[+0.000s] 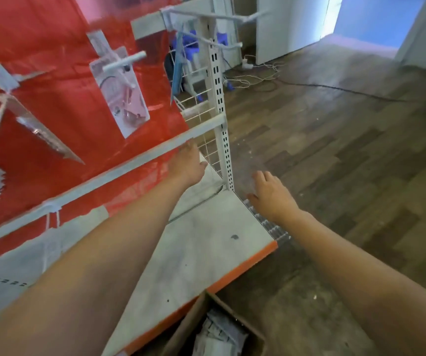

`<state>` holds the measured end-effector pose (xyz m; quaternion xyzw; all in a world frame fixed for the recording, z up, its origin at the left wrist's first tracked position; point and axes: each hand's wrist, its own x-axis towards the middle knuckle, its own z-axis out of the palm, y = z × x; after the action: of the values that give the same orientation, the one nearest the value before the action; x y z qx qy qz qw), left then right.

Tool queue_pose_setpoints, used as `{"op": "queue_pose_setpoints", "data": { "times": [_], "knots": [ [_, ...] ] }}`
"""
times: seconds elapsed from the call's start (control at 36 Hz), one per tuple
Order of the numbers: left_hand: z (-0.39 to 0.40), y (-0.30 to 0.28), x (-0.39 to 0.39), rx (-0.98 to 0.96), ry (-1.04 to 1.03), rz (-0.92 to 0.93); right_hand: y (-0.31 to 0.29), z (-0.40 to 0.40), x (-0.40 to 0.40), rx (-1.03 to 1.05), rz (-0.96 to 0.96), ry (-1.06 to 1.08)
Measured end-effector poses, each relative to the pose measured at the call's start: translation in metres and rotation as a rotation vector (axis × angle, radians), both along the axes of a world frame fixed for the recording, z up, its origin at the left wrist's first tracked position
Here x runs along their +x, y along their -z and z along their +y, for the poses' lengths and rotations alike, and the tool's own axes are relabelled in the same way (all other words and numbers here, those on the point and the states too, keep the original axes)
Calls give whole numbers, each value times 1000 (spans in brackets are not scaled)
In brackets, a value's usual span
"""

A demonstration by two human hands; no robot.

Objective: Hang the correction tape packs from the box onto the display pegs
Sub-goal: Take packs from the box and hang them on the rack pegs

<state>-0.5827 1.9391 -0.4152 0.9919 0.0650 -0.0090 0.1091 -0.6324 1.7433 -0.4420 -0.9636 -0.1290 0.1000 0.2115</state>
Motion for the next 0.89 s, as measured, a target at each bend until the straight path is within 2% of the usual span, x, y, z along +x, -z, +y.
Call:
{"op": "queue_pose_setpoints", "data": {
  "times": [0.33,0.44,0.56,0.69,0.89],
  "knots": [
    [21,47,-146,158,489,118,43,57,-147,-1,32,269],
    [32,77,-189,108,504,129,72,76,-184,-50,37,253],
    [43,134,-223,81,461,131,130,91,-208,-16,17,226],
    [66,233,-256,43,444,145,216,107,-239,15,14,182],
    [85,339,-287,13,440,26,311,118,-257,-6,-72,201]
  ]
}}
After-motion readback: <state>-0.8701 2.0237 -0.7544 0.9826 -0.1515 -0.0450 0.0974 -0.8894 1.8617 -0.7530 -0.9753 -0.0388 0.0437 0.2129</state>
